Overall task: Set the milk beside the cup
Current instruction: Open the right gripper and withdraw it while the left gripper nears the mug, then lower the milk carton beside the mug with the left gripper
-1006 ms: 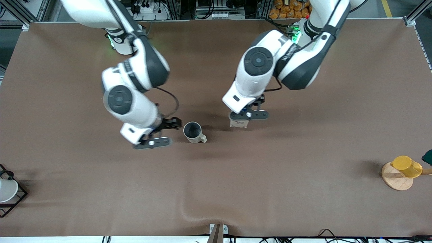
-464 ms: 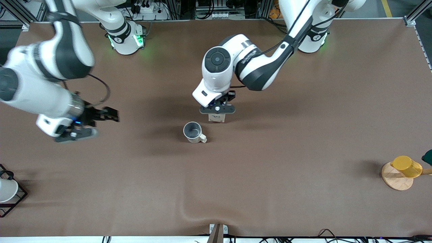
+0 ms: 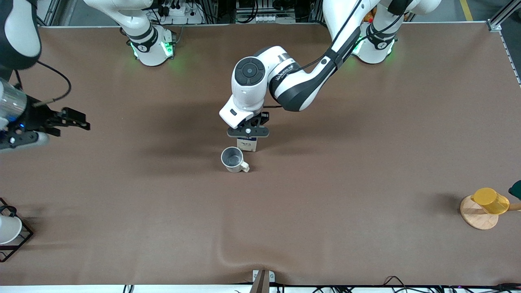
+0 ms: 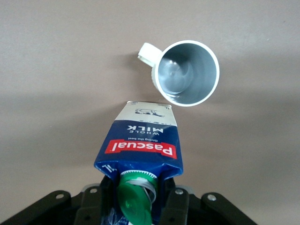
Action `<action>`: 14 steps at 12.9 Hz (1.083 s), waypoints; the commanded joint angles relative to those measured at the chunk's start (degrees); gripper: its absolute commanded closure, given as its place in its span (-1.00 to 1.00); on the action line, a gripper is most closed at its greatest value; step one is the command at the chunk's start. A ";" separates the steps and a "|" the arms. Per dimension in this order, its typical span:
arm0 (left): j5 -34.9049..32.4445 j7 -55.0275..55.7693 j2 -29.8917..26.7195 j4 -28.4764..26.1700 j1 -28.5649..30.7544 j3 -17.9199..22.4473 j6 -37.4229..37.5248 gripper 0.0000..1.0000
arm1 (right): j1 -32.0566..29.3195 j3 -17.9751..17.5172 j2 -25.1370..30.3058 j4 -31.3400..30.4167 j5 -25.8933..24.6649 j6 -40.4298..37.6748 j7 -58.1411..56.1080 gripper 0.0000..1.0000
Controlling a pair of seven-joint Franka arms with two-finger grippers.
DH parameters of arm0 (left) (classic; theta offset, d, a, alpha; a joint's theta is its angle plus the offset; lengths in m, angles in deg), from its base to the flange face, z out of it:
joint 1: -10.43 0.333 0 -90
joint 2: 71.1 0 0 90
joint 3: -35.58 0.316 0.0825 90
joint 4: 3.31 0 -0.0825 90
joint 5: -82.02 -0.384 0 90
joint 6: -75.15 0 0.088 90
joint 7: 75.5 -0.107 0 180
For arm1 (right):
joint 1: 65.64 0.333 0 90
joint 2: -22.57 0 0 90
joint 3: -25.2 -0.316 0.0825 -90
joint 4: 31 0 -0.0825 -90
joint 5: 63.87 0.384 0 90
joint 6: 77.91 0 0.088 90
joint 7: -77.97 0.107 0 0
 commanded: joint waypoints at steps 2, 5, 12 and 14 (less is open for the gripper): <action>0.37 1.02 2.35 2.11 -1.36 0.83 -1.50 0.17 | -1.49 -1.02 4.91 -1.96 -2.17 -1.41 0.52 -1.00; 0.63 1.20 3.14 2.11 -1.45 0.65 -1.94 0.07 | -2.01 -0.84 5.53 0.06 -4.55 -2.81 2.80 -1.00; 0.63 2.69 3.05 2.11 -2.68 0.30 -3.25 0.00 | -2.28 -1.11 5.35 5.95 -4.20 -10.72 9.31 -1.00; 0.63 2.61 2.97 2.11 -2.59 0.39 -4.49 -0.99 | -2.54 -1.01 5.09 6.13 -3.85 -11.52 9.31 -1.00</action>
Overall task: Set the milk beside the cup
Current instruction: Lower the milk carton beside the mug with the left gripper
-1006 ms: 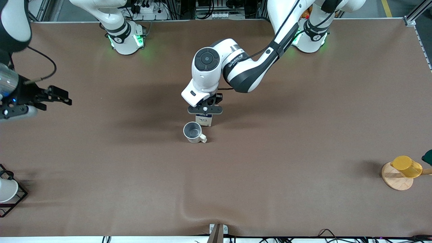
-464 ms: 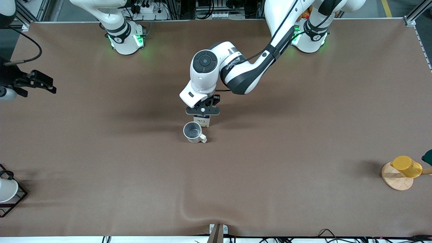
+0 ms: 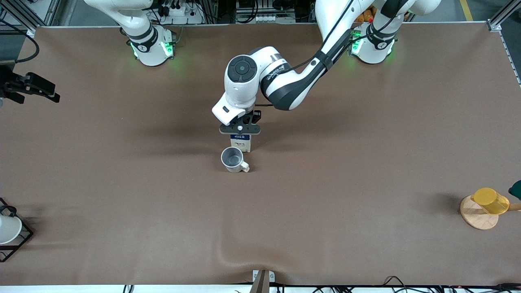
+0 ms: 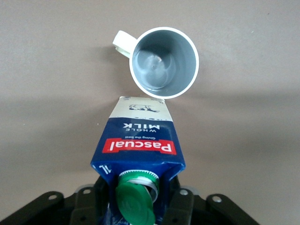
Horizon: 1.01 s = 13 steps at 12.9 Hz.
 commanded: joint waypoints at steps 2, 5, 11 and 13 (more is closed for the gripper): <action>0.63 0.59 0.97 1.75 -0.23 0.42 -1.53 -1.00 | -1.25 -0.91 -0.42 1.87 -0.43 -1.18 0.80 -1.00; 0.54 0.58 -1.04 1.75 0.38 0.51 -0.48 -1.00 | -1.43 -0.91 -0.68 2.22 -0.09 -0.92 0.89 -1.00; -0.51 -0.11 -13.60 1.32 6.26 1.74 13.83 -1.00 | -0.90 -1.00 -1.91 2.92 -0.26 -0.47 0.80 -1.00; -0.43 -2.22 -19.05 -0.69 13.44 1.65 18.65 -1.00 | -0.72 -1.26 -2.09 3.28 -0.08 0.66 0.80 -1.00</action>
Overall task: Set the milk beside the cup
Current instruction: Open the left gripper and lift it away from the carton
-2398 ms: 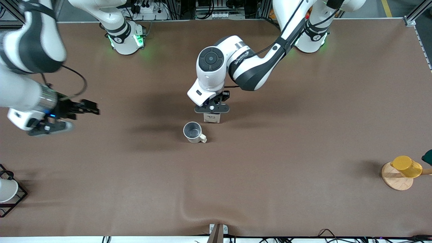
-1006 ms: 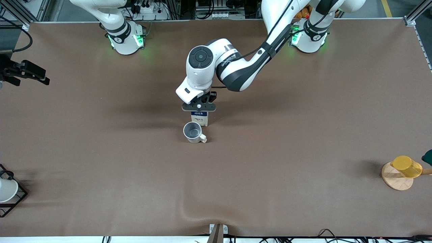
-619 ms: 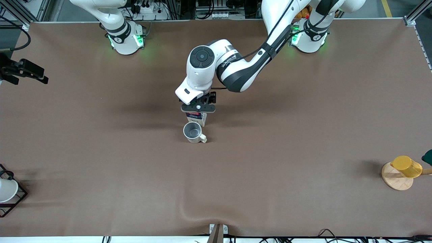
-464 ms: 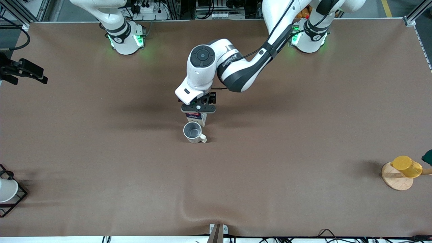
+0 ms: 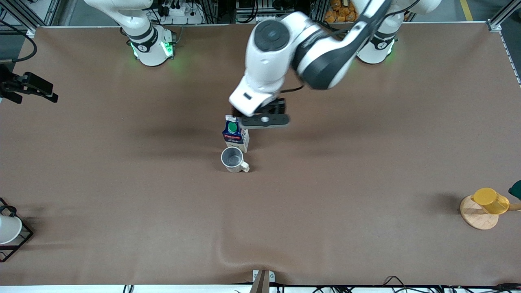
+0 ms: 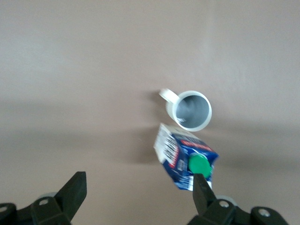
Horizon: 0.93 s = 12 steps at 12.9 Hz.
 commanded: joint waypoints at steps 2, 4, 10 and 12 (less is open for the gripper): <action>-0.22 -2.96 -8.49 -4.11 13.29 -0.31 8.52 -1.00 | -0.45 -1.01 -1.61 2.05 -0.10 0.05 0.69 -1.00; -0.22 -3.22 -11.39 -4.29 19.97 -0.66 8.88 -1.00 | -0.45 -1.01 -1.61 2.05 -0.10 0.05 0.69 -1.00; -0.75 -16.05 -21.85 -11.48 31.42 -0.93 9.59 -1.00 | -0.36 -1.01 -1.69 2.05 -0.10 0.04 0.69 -1.00; -0.84 -21.63 -23.18 -12.64 35.18 -1.01 9.59 -1.00 | -0.36 -1.01 -1.69 2.05 -0.10 0.05 0.69 -1.00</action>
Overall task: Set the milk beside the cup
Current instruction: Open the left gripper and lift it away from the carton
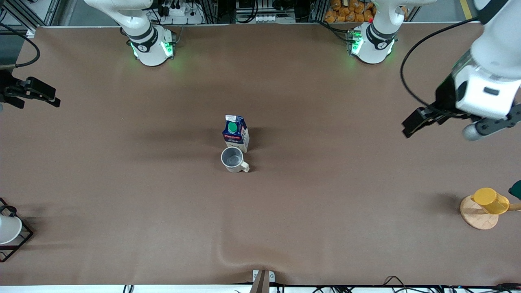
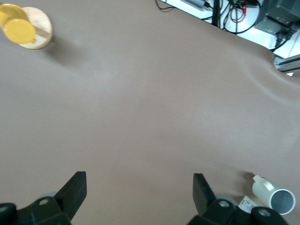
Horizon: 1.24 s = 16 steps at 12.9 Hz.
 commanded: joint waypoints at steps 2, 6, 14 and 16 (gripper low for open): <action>-0.33 -14.09 -4.04 -4.79 5.04 -0.48 -1.08 -1.00 | -0.37 -0.46 -0.66 1.29 -0.10 -0.48 0.69 -1.00; -0.33 -25.25 -5.71 -6.19 7.77 0.40 0.14 -1.00 | -0.37 -0.46 -0.74 1.29 -0.19 0.22 0.69 -1.00; -0.24 -30.46 -6.15 -5.58 4.16 5.50 3.92 -1.00 | -0.37 -0.46 -0.66 1.29 -0.28 0.58 0.69 -1.00; -0.15 -30.46 -6.06 -5.75 4.07 5.42 4.28 -1.00 | -0.28 -0.46 -0.74 1.29 -0.28 0.58 0.69 -1.00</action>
